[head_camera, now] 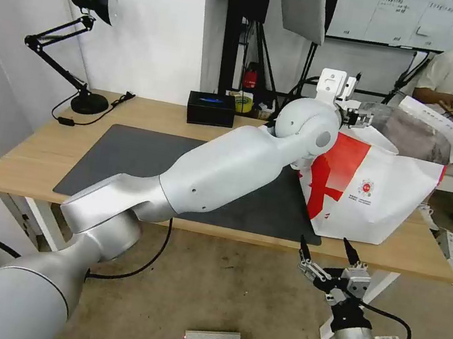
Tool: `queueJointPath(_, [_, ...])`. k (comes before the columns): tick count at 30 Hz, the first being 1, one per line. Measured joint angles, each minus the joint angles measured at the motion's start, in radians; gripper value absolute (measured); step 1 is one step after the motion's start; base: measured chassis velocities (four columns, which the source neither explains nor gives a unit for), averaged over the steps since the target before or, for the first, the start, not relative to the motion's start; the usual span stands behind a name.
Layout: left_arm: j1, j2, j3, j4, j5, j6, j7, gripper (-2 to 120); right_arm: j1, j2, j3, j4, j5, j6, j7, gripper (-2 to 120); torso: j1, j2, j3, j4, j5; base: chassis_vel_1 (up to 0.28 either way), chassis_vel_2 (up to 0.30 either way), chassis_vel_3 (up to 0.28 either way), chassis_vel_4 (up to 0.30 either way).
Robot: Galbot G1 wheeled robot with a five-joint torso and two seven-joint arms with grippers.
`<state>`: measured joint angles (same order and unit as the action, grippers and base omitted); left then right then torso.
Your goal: Pick up the trash from the table and place it into the takeout bag.
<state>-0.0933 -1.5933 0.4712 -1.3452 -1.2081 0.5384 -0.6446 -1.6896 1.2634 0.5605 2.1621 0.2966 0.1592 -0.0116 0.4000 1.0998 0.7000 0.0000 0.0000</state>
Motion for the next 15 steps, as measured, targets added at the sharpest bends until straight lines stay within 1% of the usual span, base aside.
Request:
queueJointPath(5, [0.001,0.0,-0.004,-0.002,0.005,0.002,0.003,100,0.0,0.0,0.0,0.0,0.0,0.0,0.0,100,0.0,0.0,0.0,0.0,0.0,0.0,0.0,0.0,0.0])
queueJointPath(9, [0.001,0.001,-0.008,-0.004,0.016,0.001,0.017,100,0.0,0.0,0.0,0.0,0.0,0.0,0.0,100,0.0,0.0,0.0,0.0,0.0,0.0,0.0,0.0,0.0])
queueJointPath(12, [0.012,0.014,-0.005,-0.007,0.076,-0.01,0.076,100,0.0,0.0,0.0,0.0,0.0,0.0,0.0,100,0.0,0.0,0.0,-0.0001,0.0,0.0,0.0,0.0,0.0])
queueJointPath(13, [0.012,0.014,-0.005,-0.007,0.076,-0.01,0.076,100,0.0,0.0,0.0,0.0,0.0,0.0,0.0,100,0.0,0.0,0.0,-0.0001,0.0,0.0,0.0,0.0,0.0])
queueJointPath(15, [0.02,0.028,-0.002,-0.012,0.111,-0.033,0.108,100,0.0,0.0,0.0,0.0,0.0,0.0,0.0,100,0.0,0.0,0.0,0.0,0.0,0.0,0.0,0.0,0.0])
